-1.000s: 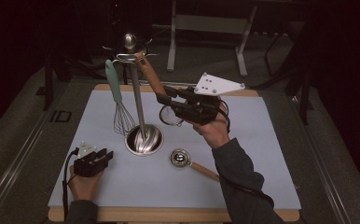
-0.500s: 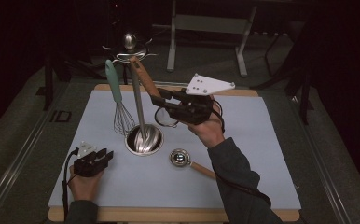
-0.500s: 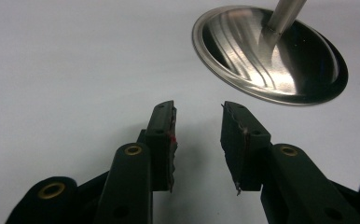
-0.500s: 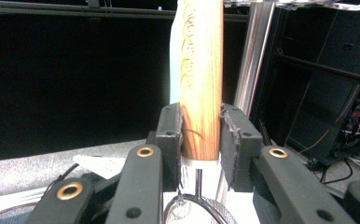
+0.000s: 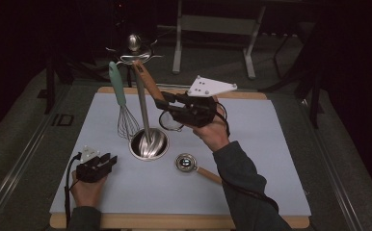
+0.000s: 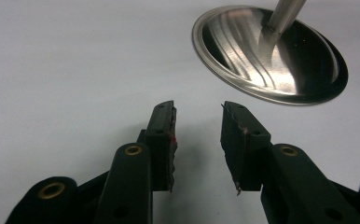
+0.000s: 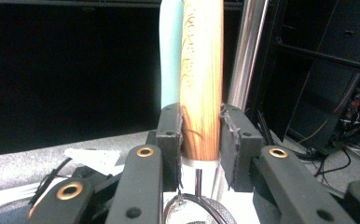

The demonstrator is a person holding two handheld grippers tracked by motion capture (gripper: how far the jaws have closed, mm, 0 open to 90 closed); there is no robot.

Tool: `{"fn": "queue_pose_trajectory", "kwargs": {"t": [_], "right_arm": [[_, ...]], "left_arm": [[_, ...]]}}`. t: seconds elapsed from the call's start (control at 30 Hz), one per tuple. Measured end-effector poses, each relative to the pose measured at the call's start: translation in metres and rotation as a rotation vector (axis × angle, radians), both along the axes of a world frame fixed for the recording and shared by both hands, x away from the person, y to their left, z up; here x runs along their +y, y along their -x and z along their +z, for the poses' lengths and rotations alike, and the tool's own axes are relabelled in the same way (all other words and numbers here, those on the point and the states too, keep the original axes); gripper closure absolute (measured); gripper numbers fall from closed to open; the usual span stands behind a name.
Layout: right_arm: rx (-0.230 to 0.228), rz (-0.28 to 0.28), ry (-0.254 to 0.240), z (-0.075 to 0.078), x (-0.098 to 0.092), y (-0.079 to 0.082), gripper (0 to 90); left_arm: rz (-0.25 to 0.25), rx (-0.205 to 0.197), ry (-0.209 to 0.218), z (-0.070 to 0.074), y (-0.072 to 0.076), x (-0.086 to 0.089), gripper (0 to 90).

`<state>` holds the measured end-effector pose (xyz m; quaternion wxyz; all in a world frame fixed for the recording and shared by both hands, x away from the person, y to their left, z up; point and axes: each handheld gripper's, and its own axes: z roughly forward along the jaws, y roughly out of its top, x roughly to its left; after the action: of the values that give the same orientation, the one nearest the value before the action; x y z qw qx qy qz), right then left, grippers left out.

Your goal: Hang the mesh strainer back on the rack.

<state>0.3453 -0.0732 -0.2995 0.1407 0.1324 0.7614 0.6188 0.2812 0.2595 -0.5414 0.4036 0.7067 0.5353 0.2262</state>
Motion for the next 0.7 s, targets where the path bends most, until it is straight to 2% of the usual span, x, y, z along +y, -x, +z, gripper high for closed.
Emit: {"fn": "queue_pose_trajectory", "kwargs": {"t": [0.1, 0.23, 0.37, 0.7], "right_arm": [[-0.003, -0.011, 0.009, -0.001, 0.002, -0.001, 70.6], [0.016, -0.037, 0.026, -0.005, 0.005, -0.002, 70.4], [0.008, -0.052, 0.043, -0.007, 0.009, -0.003, 70.4], [0.010, -0.052, 0.066, -0.009, 0.017, -0.001, 69.9]], "left_arm": [[0.001, 0.000, 0.000, 0.000, 0.000, 0.000, 65.4], [0.000, 0.000, 0.001, 0.000, 0.000, 0.000, 65.2], [0.000, -0.001, 0.001, 0.000, 0.000, 0.000, 65.2], [0.002, -0.002, 0.004, 0.000, 0.000, 0.000, 65.2]]}}
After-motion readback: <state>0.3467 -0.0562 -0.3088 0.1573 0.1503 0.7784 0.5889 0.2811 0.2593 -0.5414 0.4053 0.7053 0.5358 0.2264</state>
